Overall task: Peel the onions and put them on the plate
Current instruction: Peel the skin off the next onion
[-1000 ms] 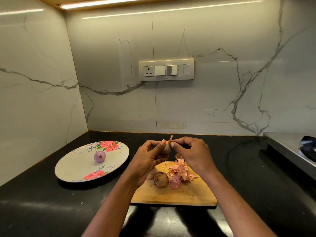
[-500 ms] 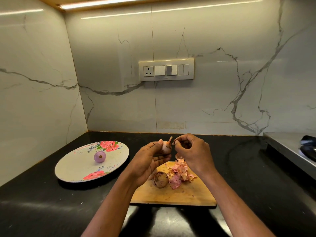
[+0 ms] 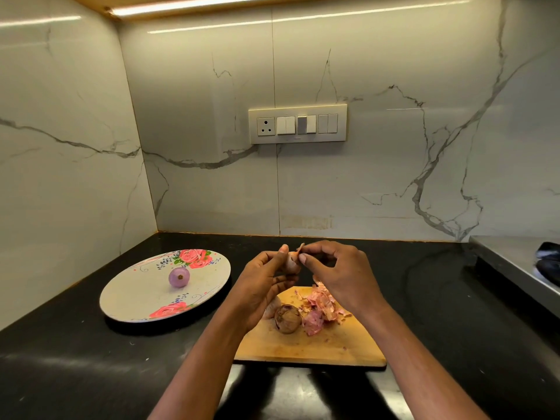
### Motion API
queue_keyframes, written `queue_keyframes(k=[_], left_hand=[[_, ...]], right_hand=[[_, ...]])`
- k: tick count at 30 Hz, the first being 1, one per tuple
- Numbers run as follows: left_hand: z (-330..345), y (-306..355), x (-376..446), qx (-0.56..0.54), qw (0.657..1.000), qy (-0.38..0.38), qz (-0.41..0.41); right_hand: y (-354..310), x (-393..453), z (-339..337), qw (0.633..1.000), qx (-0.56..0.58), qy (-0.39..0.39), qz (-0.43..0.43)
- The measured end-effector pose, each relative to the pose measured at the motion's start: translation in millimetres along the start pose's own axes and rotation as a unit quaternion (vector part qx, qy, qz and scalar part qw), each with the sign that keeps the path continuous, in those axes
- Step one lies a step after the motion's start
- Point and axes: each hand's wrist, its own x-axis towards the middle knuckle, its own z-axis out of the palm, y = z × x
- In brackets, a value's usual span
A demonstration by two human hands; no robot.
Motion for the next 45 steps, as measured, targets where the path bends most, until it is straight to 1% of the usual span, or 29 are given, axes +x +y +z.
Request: queue_keyframes(k=[8, 15, 18, 22, 26, 30, 35, 37, 40, 42, 45], left_hand=[[1.7, -1.3, -2.0, 0.044, 0.998, -0.001, 0.035], [1.7, -2.0, -0.8, 0.046, 0.998, -0.016, 0.030], [3.4, -0.5, -0.6, 0.026, 0.999, -0.024, 0.014], [0.5, 2.7, -2.9, 0.029, 0.998, -0.045, 0.025], [-0.2, 3.7, -3.5, 0.005, 0.999, -0.041, 0.014], [0.4, 2.7, -2.1, 0.005, 0.999, -0.042, 0.002], [0.8, 2.2, -1.4, 0.009, 1.000, -0.023, 0.013], [0.3, 2.3, -1.2, 0.016, 1.000, -0.018, 0.019], [1.5, 2.6, -2.2, 0.026, 0.999, -0.022, 0.019], [2.7, 2.3, -3.0, 0.027, 0.999, -0.023, 0.012], [4.9, 2.7, -3.7, 0.026, 0.999, -0.021, -0.010]], right_hand=[[3.5, -2.1, 2.5, 0.999, 0.004, 0.032, 0.007], [-0.3, -4.4, 6.7, 0.998, 0.004, 0.053, 0.014], [-0.4, -3.3, 5.4, 0.998, 0.010, 0.050, 0.023], [2.3, -1.3, 2.3, 0.998, 0.032, 0.042, 0.046], [1.3, 0.1, -0.4, 0.996, 0.069, 0.020, 0.057], [0.3, 0.4, -1.1, 0.993, 0.102, 0.003, 0.062], [-1.4, 0.1, -2.0, 0.986, 0.148, -0.020, 0.070], [-1.4, -0.3, -0.3, 0.986, 0.147, -0.023, 0.070], [2.1, 0.7, 1.6, 0.987, 0.147, 0.001, 0.073], [3.8, 1.2, 1.4, 0.985, 0.153, 0.002, 0.075], [3.6, 1.2, 2.5, 0.989, 0.131, -0.003, 0.069]])
